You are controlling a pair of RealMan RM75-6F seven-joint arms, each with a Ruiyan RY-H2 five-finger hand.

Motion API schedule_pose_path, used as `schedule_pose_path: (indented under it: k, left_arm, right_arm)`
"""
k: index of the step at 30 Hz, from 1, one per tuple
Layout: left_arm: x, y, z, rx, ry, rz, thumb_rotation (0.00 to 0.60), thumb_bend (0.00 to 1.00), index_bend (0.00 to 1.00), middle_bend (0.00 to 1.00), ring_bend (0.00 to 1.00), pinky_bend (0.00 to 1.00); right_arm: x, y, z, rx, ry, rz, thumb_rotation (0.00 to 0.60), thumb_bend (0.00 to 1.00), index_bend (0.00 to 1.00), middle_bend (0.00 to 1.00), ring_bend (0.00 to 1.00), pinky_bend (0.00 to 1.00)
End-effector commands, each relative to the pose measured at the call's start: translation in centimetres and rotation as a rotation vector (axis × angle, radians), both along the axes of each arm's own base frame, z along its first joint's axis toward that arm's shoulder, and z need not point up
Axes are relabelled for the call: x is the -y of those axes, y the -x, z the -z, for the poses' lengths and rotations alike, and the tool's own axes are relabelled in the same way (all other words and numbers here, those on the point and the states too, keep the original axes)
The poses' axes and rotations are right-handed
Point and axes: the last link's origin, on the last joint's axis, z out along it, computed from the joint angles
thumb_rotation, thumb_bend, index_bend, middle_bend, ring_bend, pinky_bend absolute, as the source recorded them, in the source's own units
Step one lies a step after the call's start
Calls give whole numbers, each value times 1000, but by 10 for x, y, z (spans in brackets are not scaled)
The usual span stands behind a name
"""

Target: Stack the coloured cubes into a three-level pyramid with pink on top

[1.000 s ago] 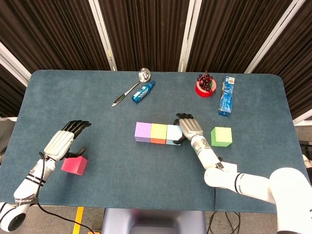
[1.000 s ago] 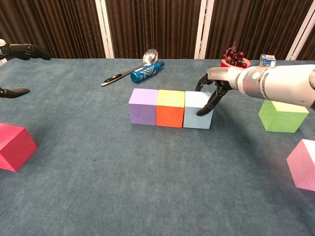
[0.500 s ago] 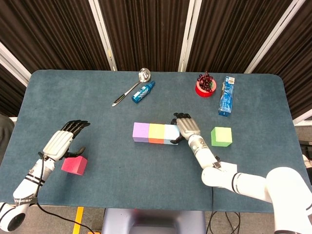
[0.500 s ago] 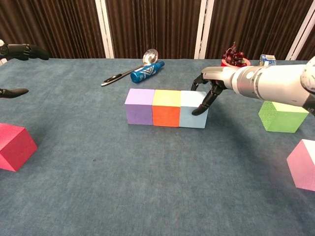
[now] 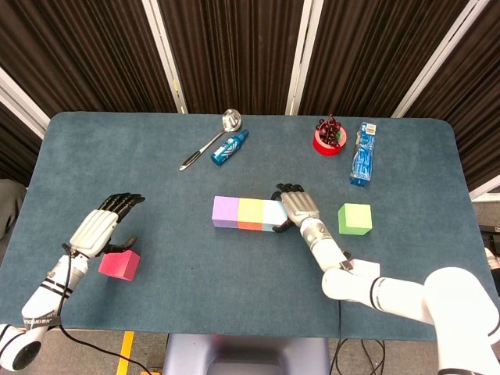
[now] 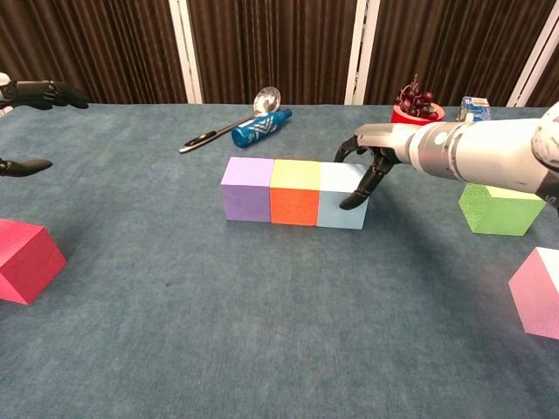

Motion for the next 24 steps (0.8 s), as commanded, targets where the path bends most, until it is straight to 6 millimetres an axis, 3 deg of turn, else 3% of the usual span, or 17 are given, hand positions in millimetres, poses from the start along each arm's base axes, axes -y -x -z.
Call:
schedule_pose_path:
  k: [1, 7, 12, 19, 24]
  left_arm:
    - [0, -1, 0, -1, 0, 2, 600, 379, 98, 65, 43, 74]
    - [0, -2, -1, -10, -1, 7, 600, 380, 92, 63, 40, 74]
    - [2, -3, -7, -31, -7, 20, 600, 379, 92, 64, 40, 74]
    - [7, -6, -8, -43, 5, 22, 600, 378, 91, 64, 40, 74]
    - [9, -6, -11, -45, -11, 19, 600, 378, 91, 64, 41, 74]
  right_arm:
    - [0, 1, 0, -1, 1, 1, 600, 355, 307, 165, 0, 16]
    - [-2, 1, -4, 2, -4, -4, 600, 355, 219, 148, 0, 5]
    - [-8, 5, -21, 8, 4, -7, 600, 355, 115, 129, 0, 2]
    - [-17, 18, -43, -2, 9, -2, 600, 355, 102, 122, 0, 0]
    - [-11, 28, -58, -18, 47, 15, 600, 355, 102, 122, 0, 0]
